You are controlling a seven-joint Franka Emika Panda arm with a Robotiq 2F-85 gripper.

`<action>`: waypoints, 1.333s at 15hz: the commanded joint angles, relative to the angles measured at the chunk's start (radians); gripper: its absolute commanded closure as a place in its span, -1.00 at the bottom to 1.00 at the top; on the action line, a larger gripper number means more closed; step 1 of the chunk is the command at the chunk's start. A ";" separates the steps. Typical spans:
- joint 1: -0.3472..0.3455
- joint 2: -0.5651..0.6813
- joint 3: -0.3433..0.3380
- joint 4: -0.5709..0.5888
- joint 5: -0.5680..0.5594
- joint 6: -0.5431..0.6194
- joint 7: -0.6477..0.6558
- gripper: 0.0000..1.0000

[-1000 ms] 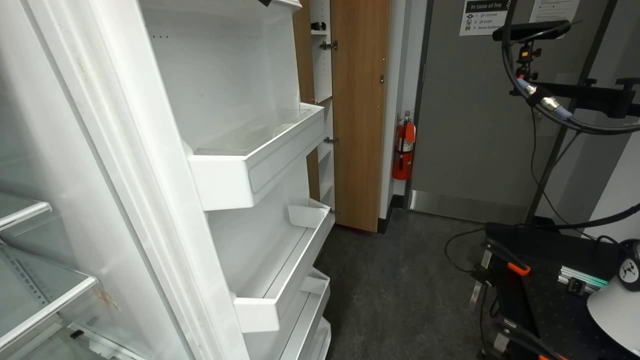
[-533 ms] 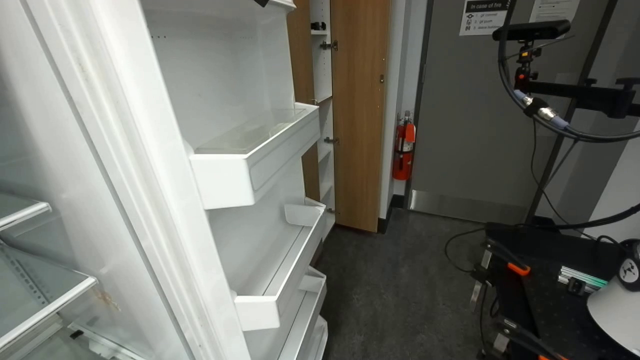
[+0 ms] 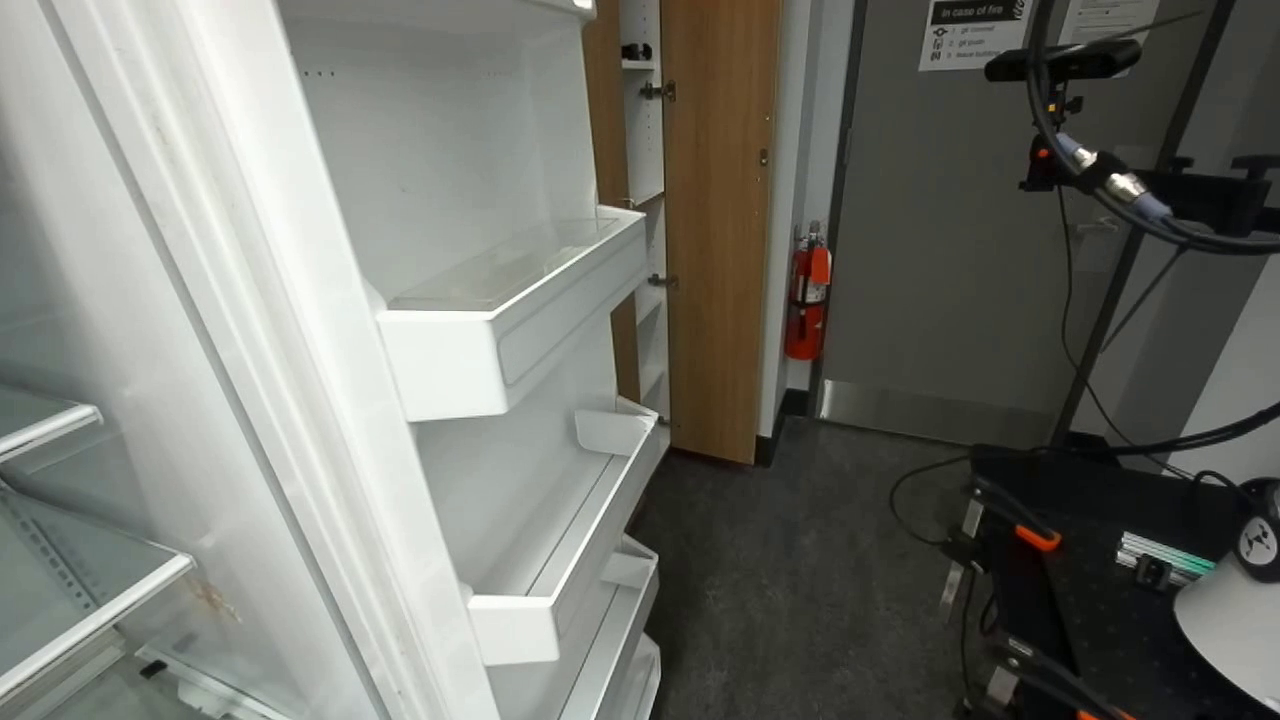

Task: Open the cover on the topmost shelf of the fridge door.

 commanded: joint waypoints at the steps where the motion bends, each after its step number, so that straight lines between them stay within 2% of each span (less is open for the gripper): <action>1: 0.043 -0.027 -0.027 0.034 0.082 0.005 -0.099 1.00; 6: 0.062 -0.040 -0.034 0.054 0.137 -0.032 -0.176 1.00; 12: 0.057 -0.027 -0.039 0.050 0.108 -0.243 -0.298 1.00; 16: 0.040 0.006 -0.017 0.025 0.077 -0.217 -0.279 1.00; 20: 0.039 0.053 0.009 -0.008 0.053 -0.133 -0.243 1.00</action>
